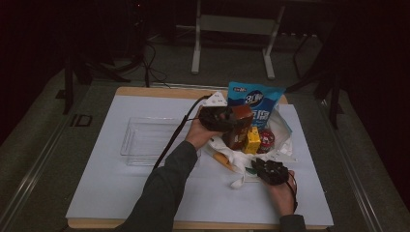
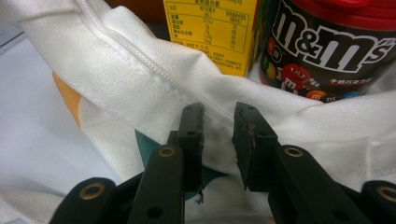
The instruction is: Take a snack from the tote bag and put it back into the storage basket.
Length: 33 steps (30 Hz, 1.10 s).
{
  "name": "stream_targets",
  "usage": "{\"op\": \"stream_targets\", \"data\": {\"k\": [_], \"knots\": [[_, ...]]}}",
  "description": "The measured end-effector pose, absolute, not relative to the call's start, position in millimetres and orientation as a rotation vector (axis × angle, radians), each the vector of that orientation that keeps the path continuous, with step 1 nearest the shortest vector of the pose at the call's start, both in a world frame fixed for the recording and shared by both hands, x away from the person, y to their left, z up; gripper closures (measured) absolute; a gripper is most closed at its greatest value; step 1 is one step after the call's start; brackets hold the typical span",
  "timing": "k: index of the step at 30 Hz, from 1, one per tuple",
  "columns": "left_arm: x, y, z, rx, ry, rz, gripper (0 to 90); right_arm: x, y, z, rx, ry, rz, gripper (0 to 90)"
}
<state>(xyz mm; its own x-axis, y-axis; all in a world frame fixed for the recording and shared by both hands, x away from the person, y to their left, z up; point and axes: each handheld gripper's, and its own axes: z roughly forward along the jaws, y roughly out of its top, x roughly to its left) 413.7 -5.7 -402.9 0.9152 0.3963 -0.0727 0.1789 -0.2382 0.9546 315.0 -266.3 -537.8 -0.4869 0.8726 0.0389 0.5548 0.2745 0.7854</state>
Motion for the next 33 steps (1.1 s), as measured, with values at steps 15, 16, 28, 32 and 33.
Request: {"op": "stream_targets", "data": {"k": [15, 16, 28, 32, 33], "knots": [[398.9, 31.4, -373.2, 1.718, 0.473, 0.257, 42.0, 314.3, -265.8, -538.3, 1.286, 2.138, 1.072, 72.5], [397.1, 32.6, -372.5, 1.709, 0.475, 0.258, 42.1, 314.3, -265.8, -538.3, 1.287, 2.137, 1.074, 72.5], [377.2, 46.0, -358.9, 1.693, 0.446, 0.24, 42.1, 314.3, -266.4, -538.4, 1.289, 2.136, 1.079, 72.4], [373.1, 51.2, -354.4, 1.687, 0.442, 0.237, 42.1, 313.9, -265.9, -538.4, 1.287, 2.136, 1.075, 72.2], [372.4, 52.7, -353.5, 1.689, 0.441, 0.238, 42.1, 313.8, -265.9, -538.3, 1.288, 2.136, 1.075, 72.1]]}}
